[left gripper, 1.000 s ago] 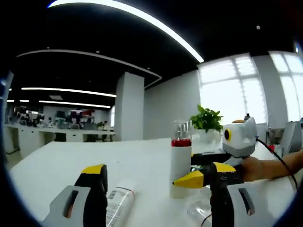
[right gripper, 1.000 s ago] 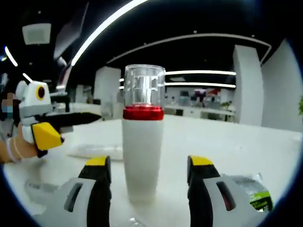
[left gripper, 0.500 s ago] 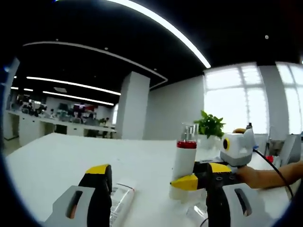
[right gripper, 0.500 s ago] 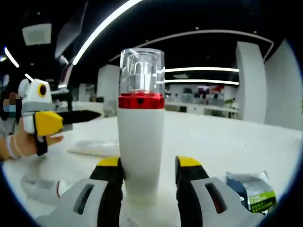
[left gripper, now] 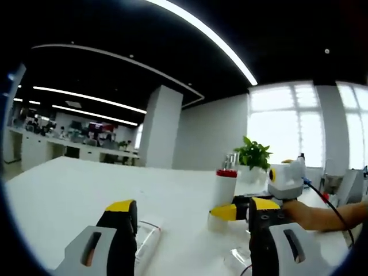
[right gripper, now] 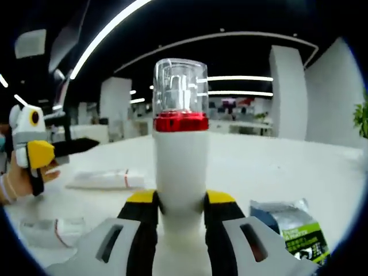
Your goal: Arrange the skincare products in the storage area until every visible bottle or jar stands upright without overlapping.
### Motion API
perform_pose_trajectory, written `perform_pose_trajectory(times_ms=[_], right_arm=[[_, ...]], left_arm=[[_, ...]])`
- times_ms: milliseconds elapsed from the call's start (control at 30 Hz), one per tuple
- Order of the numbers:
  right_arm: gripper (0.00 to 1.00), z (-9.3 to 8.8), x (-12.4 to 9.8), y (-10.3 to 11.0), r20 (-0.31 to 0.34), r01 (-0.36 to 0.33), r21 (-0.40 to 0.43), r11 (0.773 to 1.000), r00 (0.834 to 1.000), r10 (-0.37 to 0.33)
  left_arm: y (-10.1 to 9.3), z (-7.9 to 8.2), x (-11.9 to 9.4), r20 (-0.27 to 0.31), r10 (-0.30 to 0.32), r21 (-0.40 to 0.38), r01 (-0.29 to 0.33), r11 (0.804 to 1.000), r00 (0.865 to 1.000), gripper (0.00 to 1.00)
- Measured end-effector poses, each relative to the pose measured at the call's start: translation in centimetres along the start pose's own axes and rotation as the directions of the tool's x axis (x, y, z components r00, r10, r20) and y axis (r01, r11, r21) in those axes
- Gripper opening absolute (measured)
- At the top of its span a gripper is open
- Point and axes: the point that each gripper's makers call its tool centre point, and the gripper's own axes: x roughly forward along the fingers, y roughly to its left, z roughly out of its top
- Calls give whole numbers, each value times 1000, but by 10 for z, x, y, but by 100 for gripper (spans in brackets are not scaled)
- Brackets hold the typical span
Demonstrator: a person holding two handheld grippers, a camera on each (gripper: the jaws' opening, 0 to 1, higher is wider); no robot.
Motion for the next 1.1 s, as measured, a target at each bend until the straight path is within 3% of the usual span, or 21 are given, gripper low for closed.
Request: perform_pose_trajectory(times_ms=[167,300,400,667,800,933,1100], right_arm=[[29,-3,-9,-32,-14,124,24,992,992,-124],[30,-5,-17,-55,-27,225,-31,974,974,-226],[30,-8,-17,-56,-48,219,-35,975,974,-221],[43,-14,-23,-40,-101,185,46,982,979,-180],[45,-19,-24,-28,-123,156,18,988,981,-153],[44,-22,-22,-20,-140,127,9,992,982,-125],[36,-36,-18,-19,-195,104,-14,994,975,-105]], left_arm=[[0,-1,0,-2,2,-4,-2,1000,1000,81],[-2,-2,1,-6,-1,6,1,1000,1000,81],[-3,-2,1,-10,-1,15,1,1000,1000,81],[-2,-2,1,-11,0,13,1,1000,1000,81],[-2,-3,0,-12,1,13,-1,1000,1000,80],[-2,-3,0,-14,1,17,0,1000,1000,80],[-1,-3,0,-16,4,16,-4,1000,1000,80]])
